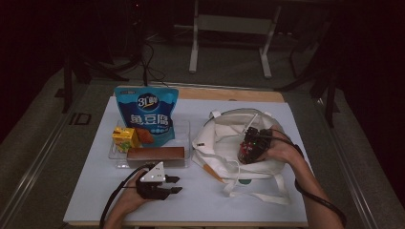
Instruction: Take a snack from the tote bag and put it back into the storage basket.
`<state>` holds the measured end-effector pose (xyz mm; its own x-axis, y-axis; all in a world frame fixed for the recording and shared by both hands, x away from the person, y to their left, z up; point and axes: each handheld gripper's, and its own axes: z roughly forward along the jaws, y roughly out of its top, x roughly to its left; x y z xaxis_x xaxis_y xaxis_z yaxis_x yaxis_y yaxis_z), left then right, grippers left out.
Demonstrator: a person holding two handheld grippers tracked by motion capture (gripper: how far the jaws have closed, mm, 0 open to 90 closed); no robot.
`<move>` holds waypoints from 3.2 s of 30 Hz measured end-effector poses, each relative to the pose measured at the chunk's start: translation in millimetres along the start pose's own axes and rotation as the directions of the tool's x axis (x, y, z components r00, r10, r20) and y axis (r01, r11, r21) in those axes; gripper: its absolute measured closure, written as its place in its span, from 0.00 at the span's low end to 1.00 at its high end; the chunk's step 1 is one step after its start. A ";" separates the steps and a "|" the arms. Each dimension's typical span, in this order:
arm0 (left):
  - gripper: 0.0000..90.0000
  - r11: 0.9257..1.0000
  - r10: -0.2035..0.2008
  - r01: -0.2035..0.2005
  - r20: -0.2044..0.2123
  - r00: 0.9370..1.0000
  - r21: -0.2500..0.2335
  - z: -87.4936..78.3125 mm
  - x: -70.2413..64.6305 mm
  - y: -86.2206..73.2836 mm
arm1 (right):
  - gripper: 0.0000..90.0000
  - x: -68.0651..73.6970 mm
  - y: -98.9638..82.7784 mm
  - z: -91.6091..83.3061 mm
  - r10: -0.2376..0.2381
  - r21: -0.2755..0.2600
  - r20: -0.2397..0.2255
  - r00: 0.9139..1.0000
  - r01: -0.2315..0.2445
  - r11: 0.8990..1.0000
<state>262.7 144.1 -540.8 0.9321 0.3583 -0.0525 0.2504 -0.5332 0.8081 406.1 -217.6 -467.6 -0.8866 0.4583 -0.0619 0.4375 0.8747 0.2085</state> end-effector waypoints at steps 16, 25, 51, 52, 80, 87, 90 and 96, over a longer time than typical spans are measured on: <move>0.67 1.000 0.000 0.000 0.001 1.000 0.000 -0.2 0.3 0.0 | 0.26 1.8 2.9 -0.5 -0.026 -0.014 -0.004 1.000 0.026 1.000; 0.67 1.000 0.000 0.000 0.000 1.000 0.000 -0.2 0.2 0.0 | 0.26 4.7 6.5 -11.8 -0.056 -0.059 0.004 0.998 0.056 0.997; 0.67 1.000 0.003 -0.003 0.000 1.000 -0.001 -0.4 0.1 -0.1 | 0.26 21.5 22.9 -40.0 -0.155 -0.132 0.025 0.988 0.157 0.979; 0.66 1.000 0.002 -0.002 0.000 1.000 -0.001 -0.3 0.0 -0.1 | 0.26 22.4 23.9 -40.8 -0.161 -0.133 0.023 0.987 0.162 0.978; 0.67 1.000 0.005 -0.005 0.000 1.000 -0.001 -0.4 0.1 -0.1 | 0.26 34.3 48.1 -57.1 -0.224 -0.178 0.027 0.974 0.225 0.958; 0.67 1.000 0.005 -0.005 0.001 1.000 -0.001 -0.4 0.1 0.0 | 0.26 36.4 52.9 -60.7 -0.237 -0.191 0.032 0.971 0.238 0.952; 0.67 1.000 0.005 -0.005 0.001 1.000 -0.001 -0.4 0.1 0.0 | 0.26 37.8 55.3 -62.4 -0.239 -0.193 0.032 0.971 0.240 0.951; 0.67 1.000 0.005 -0.005 0.001 1.000 -0.001 -0.4 0.1 0.0 | 0.26 41.3 60.3 -65.2 -0.252 -0.199 0.031 0.967 0.253 0.947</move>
<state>262.7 144.5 -540.5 0.9337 0.3548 -0.0487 0.2451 -0.5341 0.8091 386.1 -156.2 -393.9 -0.9633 0.2275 -0.1422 0.1600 0.9127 0.3761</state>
